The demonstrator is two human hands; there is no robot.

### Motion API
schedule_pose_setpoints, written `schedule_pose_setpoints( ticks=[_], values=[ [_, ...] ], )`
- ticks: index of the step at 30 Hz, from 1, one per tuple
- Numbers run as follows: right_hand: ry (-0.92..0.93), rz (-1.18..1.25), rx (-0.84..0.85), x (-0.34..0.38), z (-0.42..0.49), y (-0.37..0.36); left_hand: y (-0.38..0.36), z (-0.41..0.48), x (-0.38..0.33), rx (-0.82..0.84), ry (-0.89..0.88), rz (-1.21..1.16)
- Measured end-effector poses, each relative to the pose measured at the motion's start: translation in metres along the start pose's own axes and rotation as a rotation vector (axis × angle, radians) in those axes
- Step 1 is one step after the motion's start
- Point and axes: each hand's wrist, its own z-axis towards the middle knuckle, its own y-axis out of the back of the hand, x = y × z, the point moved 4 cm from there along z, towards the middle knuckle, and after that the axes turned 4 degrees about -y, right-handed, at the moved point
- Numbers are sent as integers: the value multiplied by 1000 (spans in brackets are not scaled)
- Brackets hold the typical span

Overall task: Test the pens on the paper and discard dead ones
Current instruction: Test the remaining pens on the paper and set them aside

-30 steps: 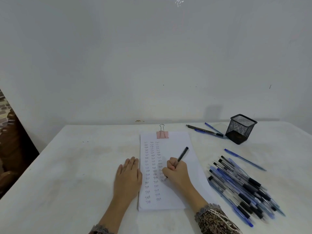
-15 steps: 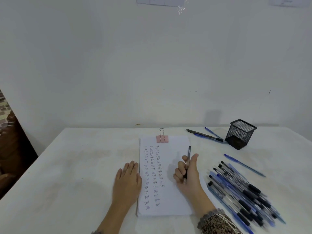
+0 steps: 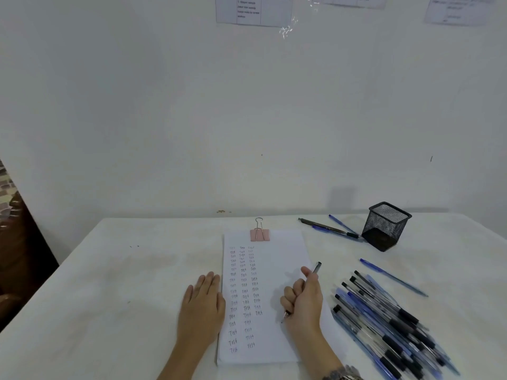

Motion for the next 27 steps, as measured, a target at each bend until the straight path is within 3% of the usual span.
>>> schedule_pose_setpoints(
  ticks=[10, 12, 15, 17, 21, 27],
  values=[
    [95, -192, 37, 18, -13, 10, -1, 0, 1, -12, -4, 10],
    [210, -482, 31, 47, -13, 15, -1, 0, 0, -8, -2, 24],
    [473, -1190, -30, 101, -1, 27, -1, 0, 0, -18, 0, 30],
    [552, -1520, -131, 131, 15, 41, -1, -1, 0, -10, 1, 35],
    [364, -1919, -286, 156, 46, 78, 1, -1, -1, 23, 16, 23],
    [151, -2043, -164, 158, 48, 96, 3, -1, -2, -9, -19, 20]
  ],
)
